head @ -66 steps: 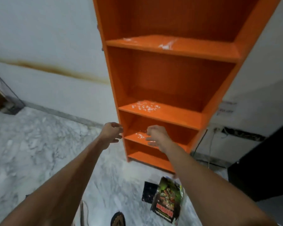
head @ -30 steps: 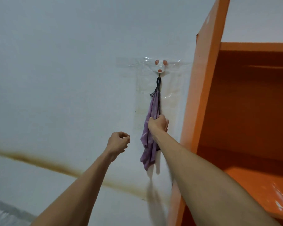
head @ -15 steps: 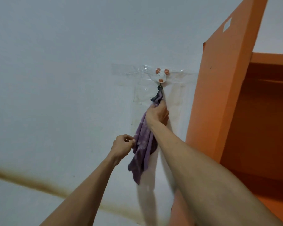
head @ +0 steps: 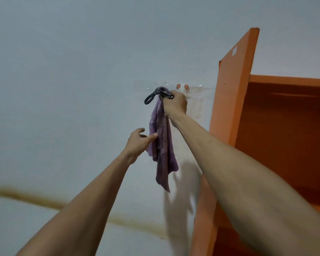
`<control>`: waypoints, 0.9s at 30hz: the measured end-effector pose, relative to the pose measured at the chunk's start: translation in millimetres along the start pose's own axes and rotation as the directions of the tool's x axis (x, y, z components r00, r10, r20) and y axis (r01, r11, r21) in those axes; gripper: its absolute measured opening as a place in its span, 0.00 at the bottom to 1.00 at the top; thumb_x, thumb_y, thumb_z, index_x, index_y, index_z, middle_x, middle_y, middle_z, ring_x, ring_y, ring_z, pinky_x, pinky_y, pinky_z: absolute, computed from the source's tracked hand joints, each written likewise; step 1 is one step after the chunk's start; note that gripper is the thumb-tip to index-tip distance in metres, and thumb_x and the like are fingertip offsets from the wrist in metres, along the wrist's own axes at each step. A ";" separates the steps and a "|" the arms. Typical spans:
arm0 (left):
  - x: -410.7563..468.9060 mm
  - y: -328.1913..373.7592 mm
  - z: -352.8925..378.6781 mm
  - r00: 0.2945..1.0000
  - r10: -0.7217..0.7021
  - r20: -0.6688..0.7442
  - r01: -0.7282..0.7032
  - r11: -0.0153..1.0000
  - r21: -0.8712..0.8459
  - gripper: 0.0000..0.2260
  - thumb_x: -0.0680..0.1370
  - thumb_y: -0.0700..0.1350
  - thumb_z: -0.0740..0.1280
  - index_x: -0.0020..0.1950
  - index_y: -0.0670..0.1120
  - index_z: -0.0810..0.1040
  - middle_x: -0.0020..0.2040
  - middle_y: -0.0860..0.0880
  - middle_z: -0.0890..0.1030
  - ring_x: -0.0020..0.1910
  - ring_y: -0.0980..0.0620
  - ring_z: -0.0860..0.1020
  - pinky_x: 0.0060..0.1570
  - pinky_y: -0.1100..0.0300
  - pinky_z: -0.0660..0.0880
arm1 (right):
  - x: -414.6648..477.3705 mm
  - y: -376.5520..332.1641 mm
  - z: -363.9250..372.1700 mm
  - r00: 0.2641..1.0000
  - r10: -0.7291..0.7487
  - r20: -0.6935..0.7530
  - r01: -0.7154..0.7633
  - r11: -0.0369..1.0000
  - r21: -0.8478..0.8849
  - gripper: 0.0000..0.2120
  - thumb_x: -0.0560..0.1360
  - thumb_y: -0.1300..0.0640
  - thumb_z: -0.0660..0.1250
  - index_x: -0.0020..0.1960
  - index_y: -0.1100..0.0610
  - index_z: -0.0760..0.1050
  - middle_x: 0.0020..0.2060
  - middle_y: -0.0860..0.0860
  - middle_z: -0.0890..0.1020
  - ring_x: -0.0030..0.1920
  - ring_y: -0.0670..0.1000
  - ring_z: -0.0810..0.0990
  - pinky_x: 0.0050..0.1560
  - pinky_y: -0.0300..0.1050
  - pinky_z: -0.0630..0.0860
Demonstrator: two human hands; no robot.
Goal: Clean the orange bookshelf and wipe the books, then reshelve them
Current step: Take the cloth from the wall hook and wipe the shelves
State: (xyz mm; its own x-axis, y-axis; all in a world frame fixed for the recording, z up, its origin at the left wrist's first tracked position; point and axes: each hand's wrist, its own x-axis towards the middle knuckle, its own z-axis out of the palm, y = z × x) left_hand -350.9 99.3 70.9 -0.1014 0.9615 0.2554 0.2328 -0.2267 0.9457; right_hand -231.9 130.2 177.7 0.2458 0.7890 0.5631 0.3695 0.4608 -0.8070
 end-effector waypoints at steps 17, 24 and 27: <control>-127.6 -74.4 -43.0 0.966 -0.236 0.109 0.225 0.969 0.105 0.09 0.79 0.46 0.64 0.50 0.47 0.84 0.40 0.44 0.78 0.38 0.46 0.73 0.31 0.59 0.65 | -212.1 133.4 -16.7 0.811 0.516 0.275 -0.513 0.854 -0.087 0.24 0.79 0.36 0.54 0.57 0.52 0.79 0.51 0.54 0.83 0.49 0.56 0.82 0.54 0.49 0.78; -158.4 -75.8 -29.4 0.957 -0.291 -0.005 0.287 0.940 0.185 0.11 0.78 0.45 0.62 0.47 0.43 0.83 0.45 0.37 0.83 0.35 0.46 0.76 0.35 0.56 0.72 | -262.0 134.8 -52.7 0.638 0.465 0.614 -0.305 0.885 -0.353 0.57 0.65 0.24 0.65 0.80 0.54 0.46 0.75 0.57 0.65 0.72 0.59 0.69 0.70 0.52 0.67; -176.0 -71.6 -9.9 0.949 -0.309 -0.067 0.315 0.899 0.306 0.11 0.79 0.43 0.61 0.41 0.42 0.79 0.30 0.43 0.72 0.16 0.53 0.66 0.18 0.69 0.59 | -273.7 135.0 -79.8 0.559 0.296 0.774 0.075 0.912 -0.403 0.51 0.61 0.27 0.72 0.76 0.42 0.55 0.69 0.55 0.72 0.66 0.59 0.73 0.63 0.52 0.72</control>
State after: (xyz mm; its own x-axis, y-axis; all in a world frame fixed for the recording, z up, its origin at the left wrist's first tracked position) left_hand -359.2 -55.2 -39.7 -0.2329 0.9718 -0.0369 0.4733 0.1464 0.8686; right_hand -177.8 -56.0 -71.1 -0.4471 0.8923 -0.0625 0.7164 0.3154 -0.6223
